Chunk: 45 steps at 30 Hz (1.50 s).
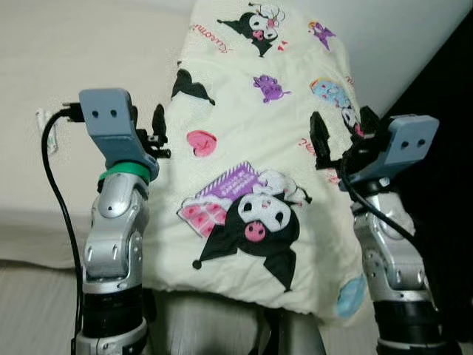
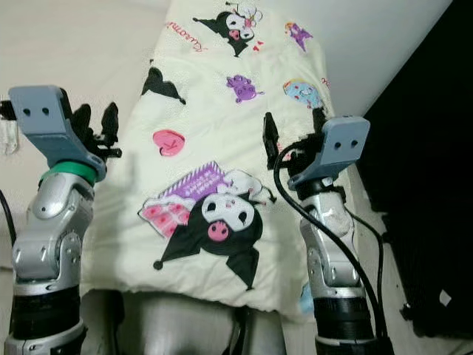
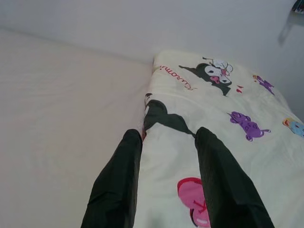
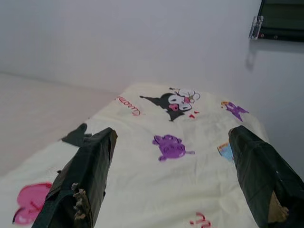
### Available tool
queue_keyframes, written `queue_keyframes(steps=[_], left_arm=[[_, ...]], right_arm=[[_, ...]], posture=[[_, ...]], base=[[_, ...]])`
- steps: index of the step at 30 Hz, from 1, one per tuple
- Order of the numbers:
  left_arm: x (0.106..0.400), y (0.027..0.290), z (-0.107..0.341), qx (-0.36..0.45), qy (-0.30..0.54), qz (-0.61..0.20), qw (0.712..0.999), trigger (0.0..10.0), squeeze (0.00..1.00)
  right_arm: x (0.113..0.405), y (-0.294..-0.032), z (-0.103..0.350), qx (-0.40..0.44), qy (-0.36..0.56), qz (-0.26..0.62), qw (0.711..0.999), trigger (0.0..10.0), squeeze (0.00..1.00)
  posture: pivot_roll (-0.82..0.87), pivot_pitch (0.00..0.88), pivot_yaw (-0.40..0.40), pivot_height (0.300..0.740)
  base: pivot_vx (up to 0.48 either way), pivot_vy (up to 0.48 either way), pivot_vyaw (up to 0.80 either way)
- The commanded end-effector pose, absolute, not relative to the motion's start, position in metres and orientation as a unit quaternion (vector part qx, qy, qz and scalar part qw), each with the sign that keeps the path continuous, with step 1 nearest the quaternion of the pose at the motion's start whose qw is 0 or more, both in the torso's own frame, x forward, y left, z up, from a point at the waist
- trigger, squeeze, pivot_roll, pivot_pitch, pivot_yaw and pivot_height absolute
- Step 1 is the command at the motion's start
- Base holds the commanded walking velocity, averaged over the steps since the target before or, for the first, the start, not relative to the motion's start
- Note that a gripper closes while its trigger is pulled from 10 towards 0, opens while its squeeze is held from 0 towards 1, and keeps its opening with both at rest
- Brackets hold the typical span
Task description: Clean up the room
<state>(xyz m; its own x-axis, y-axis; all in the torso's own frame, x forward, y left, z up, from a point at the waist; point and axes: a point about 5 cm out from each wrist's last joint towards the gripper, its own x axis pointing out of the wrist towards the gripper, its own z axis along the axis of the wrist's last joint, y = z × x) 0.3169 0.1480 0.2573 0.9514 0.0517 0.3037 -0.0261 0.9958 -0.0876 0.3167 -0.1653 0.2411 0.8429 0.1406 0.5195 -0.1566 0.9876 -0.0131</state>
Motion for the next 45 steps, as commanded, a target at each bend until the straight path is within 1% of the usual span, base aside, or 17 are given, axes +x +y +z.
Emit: queue_keyframes(steps=[1,10,16,17,20,22,23,27,31,37,45], left_arm=[[0.317,0.143,0.256,-0.041,-0.153,0.013,0.987,10.0,0.0],[0.316,0.139,0.252,-0.039,-0.15,0.005,0.988,10.0,0.0],[0.316,0.136,0.249,-0.035,-0.146,0.001,0.989,10.0,0.0],[0.317,0.136,0.25,-0.034,-0.15,0.001,0.988,10.0,0.0],[0.318,0.137,0.25,-0.034,-0.151,0.002,0.988,10.0,0.0],[0.318,0.136,0.25,-0.031,-0.154,0.002,0.988,10.0,0.0],[0.319,0.135,0.254,-0.033,-0.16,0.003,0.987,10.0,0.0],[0.32,0.133,0.26,-0.041,-0.17,0.005,0.984,10.0,0.0],[0.318,0.128,0.257,-0.041,-0.167,-0.009,0.985,10.0,0.0],[0.316,0.122,0.247,-0.033,-0.154,-0.027,0.987,10.0,0.0],[0.316,0.121,0.24,-0.024,-0.143,-0.026,0.989,10.0,0.0]], right_arm=[[0.316,-0.172,0.237,0.019,-0.267,0.063,0.961,10.0,0.0],[0.317,-0.174,0.231,0.015,-0.263,0.061,0.963,10.0,0.0],[0.316,-0.178,0.226,0.014,-0.26,0.052,0.964,10.0,0.0],[0.317,-0.179,0.223,0.014,-0.254,0.052,0.966,10.0,0.0],[0.319,-0.178,0.22,0.014,-0.25,0.053,0.967,10.0,0.0],[0.32,-0.177,0.22,0.014,-0.249,0.057,0.967,10.0,0.0],[0.323,-0.177,0.221,0.015,-0.247,0.059,0.967,10.0,0.0],[0.328,-0.174,0.228,0.008,-0.256,0.072,0.964,10.0,0.0],[0.327,-0.176,0.231,0.009,-0.26,0.068,0.963,10.0,0.0],[0.319,-0.178,0.219,0.014,-0.245,0.059,0.968,10.0,0.0],[0.318,-0.178,0.216,0.014,-0.241,0.06,0.968,10.0,0.0]], posture=[[0.17,0.109,-0.108,0.6],[0.17,0.12,-0.105,0.644],[0.18,0.108,-0.096,0.669],[0.19,0.091,-0.107,0.679],[0.19,0.091,-0.107,0.689],[0.22,0.083,-0.121,0.699],[0.21,0.084,-0.144,0.704],[0.19,0.098,-0.141,0.723],[0.19,0.105,-0.142,0.738],[0.17,0.119,-0.13,0.74],[0.18,0.135,-0.125,0.74]], base=[[0.0,0.0,0.0],[0.0,0.0,0.0],[0.0,0.0,0.0],[0.0,0.0,0.0],[0.0,0.0,0.0],[0.0,0.0,0.0],[0.0,0.0,0.0],[0.0,0.0,0.0],[0.0,0.0,0.0],[0.0,0.0,0.0],[0.0,0.0,0.0]])
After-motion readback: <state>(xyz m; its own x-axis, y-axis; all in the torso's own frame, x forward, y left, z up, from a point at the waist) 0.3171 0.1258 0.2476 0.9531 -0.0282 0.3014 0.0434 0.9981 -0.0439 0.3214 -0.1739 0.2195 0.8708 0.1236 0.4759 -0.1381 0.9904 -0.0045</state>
